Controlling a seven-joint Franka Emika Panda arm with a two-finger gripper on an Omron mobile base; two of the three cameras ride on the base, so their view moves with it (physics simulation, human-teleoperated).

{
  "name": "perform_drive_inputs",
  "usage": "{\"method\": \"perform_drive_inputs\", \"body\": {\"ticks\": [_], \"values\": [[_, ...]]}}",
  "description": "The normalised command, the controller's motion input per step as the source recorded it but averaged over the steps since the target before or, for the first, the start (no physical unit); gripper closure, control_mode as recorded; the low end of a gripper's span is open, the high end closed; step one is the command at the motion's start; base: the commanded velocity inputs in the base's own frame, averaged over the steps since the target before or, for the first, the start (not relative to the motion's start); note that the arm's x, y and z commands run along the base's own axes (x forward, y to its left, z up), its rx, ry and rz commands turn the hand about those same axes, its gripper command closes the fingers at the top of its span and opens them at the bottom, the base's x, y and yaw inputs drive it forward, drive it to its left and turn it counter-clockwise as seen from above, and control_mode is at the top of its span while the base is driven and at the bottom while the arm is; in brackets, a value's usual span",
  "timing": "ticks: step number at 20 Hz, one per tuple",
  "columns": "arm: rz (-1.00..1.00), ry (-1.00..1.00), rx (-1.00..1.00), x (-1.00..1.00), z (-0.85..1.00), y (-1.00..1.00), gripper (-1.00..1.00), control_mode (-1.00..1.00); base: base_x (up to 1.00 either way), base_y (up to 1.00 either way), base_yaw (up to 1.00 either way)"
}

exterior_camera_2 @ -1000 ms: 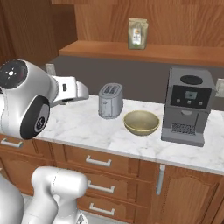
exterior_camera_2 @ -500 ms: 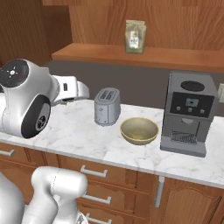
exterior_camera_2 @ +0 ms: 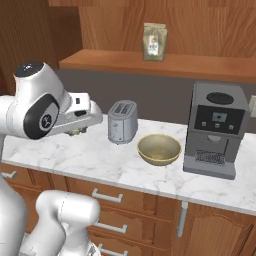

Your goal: Pick the egg and butter from the fridge and place them by the bowl for mixing.

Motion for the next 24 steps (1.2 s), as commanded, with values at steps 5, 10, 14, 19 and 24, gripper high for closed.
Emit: {"method": "perform_drive_inputs", "body": {"ticks": [5,10,14,19,24], "values": [[0.01,0.32,-0.01,-0.01,-0.64,0.00,1.00,-1.00,0.00,0.00,0.00],[0.00,0.12,0.03,0.00,-0.65,0.00,1.00,-1.00,0.00,0.00,0.00],[0.00,0.00,0.04,0.24,-0.47,0.00,1.00,-1.00,0.00,0.00,0.00],[0.00,-0.01,0.01,0.69,-0.42,0.00,1.00,-1.00,0.00,0.00,0.00],[0.00,0.00,0.00,0.91,-0.38,0.00,1.00,-1.00,0.00,0.00,0.00]]}}
